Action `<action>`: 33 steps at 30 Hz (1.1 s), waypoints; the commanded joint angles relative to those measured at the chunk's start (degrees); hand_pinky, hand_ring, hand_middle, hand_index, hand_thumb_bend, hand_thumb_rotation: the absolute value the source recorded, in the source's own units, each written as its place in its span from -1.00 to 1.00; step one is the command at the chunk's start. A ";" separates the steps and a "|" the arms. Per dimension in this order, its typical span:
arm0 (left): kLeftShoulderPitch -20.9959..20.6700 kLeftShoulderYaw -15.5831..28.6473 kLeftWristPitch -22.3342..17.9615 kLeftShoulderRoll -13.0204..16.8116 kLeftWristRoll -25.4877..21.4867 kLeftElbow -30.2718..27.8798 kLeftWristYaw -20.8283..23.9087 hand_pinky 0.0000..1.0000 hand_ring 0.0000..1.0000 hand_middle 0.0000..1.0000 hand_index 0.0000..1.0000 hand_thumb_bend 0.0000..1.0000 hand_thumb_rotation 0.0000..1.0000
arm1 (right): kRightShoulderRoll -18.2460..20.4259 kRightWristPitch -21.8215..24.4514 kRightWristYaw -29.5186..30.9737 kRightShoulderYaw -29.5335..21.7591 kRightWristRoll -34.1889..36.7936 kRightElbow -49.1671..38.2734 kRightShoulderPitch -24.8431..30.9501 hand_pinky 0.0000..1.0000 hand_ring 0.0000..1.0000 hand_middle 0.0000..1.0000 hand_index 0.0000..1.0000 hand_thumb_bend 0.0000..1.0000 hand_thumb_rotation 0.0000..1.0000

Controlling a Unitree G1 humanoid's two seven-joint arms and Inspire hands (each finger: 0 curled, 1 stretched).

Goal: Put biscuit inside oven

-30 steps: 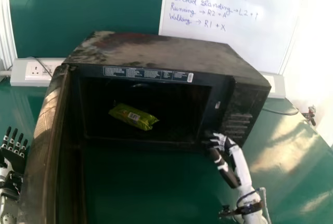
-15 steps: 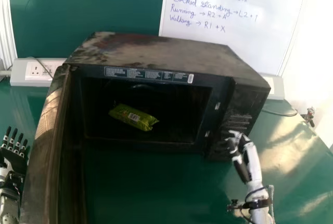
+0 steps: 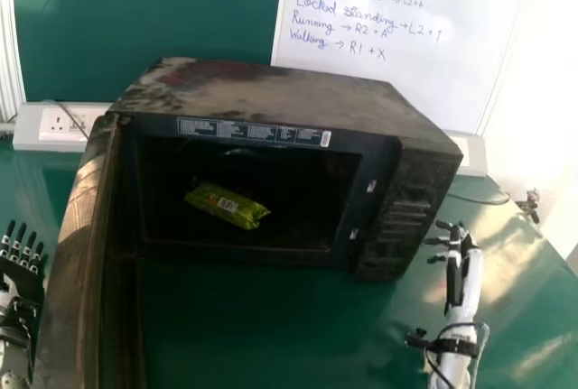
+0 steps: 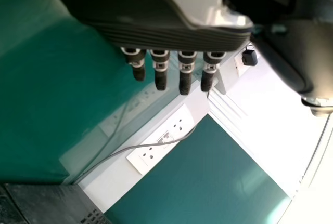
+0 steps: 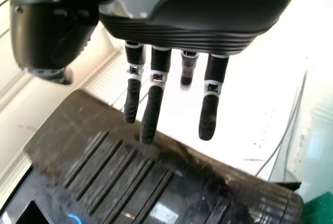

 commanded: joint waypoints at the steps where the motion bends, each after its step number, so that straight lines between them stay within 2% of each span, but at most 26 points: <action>1: 1.54 -0.77 2.26 -1.34 0.76 1.70 1.10 0.33 0.47 -0.12 0.10 -0.01 -1.00 | 3.56 0.31 1.07 0.29 1.44 3.15 1.51 -0.39 -0.31 -0.14 0.24 0.32 0.64; 8: 1.58 -0.83 1.53 -1.25 1.02 1.87 0.61 0.35 0.48 -0.11 0.10 -0.01 -1.00 | 3.56 -0.13 2.20 0.19 1.95 5.03 0.78 -0.42 -0.32 -0.15 0.11 0.20 0.65; 10: 1.40 -0.54 0.03 -1.36 0.54 2.73 -1.58 0.32 0.46 -0.11 0.09 -0.01 -1.00 | 3.81 -0.65 2.91 0.00 2.55 5.40 0.61 -0.42 -0.33 -0.16 0.07 0.17 0.64; 12: 1.25 -0.14 -3.02 -1.16 -0.88 4.91 -8.70 0.34 0.47 -0.10 0.09 -0.01 -1.00 | 3.90 -0.82 2.81 -0.05 2.37 5.66 0.47 -0.42 -0.33 -0.17 0.04 0.15 0.63; 14: 1.13 0.00 -6.42 -0.22 -2.16 7.93 -18.68 -0.11 0.29 -0.09 0.09 -0.01 -1.00 | 4.12 -0.33 2.68 -0.13 2.32 5.48 0.45 -0.42 -0.33 -0.17 0.03 0.15 0.63; 15: 0.97 0.24 -7.24 0.39 -3.16 9.50 -24.07 -0.34 0.14 -0.09 0.09 -0.01 -1.00 | 4.18 -0.14 2.53 -0.11 2.18 5.35 0.46 -0.42 -0.33 -0.17 0.04 0.17 0.64; 16: 0.83 0.49 -7.38 1.00 -4.34 10.82 -29.01 -0.50 0.03 -0.09 0.09 -0.01 -1.00 | 4.22 0.01 2.48 -0.08 2.08 5.23 0.48 -0.42 -0.33 -0.17 0.05 0.18 0.66; 20: 0.93 0.76 -7.43 3.02 -7.53 12.87 -44.13 -0.85 -0.29 -0.09 0.07 -0.01 -1.00 | 4.22 0.19 2.72 -0.04 2.01 5.04 0.47 -0.42 -0.33 -0.17 0.05 0.23 0.69; 21: 0.65 1.21 -6.70 3.17 -9.19 13.12 -47.77 -0.94 -0.42 -0.10 0.06 -0.01 -1.00 | 4.20 0.02 2.79 -0.02 1.98 5.11 0.42 -0.42 -0.33 -0.17 0.04 0.23 0.71; 23: 0.21 2.13 -2.64 3.18 -13.73 12.57 -52.69 -0.99 -0.55 -0.09 0.05 0.00 -1.00 | 4.23 -0.25 3.26 -0.03 2.22 5.27 0.32 -0.42 -0.34 -0.18 0.04 0.25 0.71; 27: 0.84 2.53 6.14 3.44 -20.63 8.27 -55.07 -1.00 -0.77 -0.09 0.02 0.00 -1.00 | 4.37 -0.55 4.69 -0.13 2.98 5.41 0.24 -0.42 -0.33 -0.17 0.05 0.22 0.70; 33: 2.39 1.20 12.15 4.83 -22.49 2.59 -59.24 -1.00 -0.96 -0.08 -0.01 0.01 -1.00 | 4.51 -0.18 4.83 0.09 2.86 5.18 0.30 -0.41 -0.33 -0.18 0.05 0.23 0.71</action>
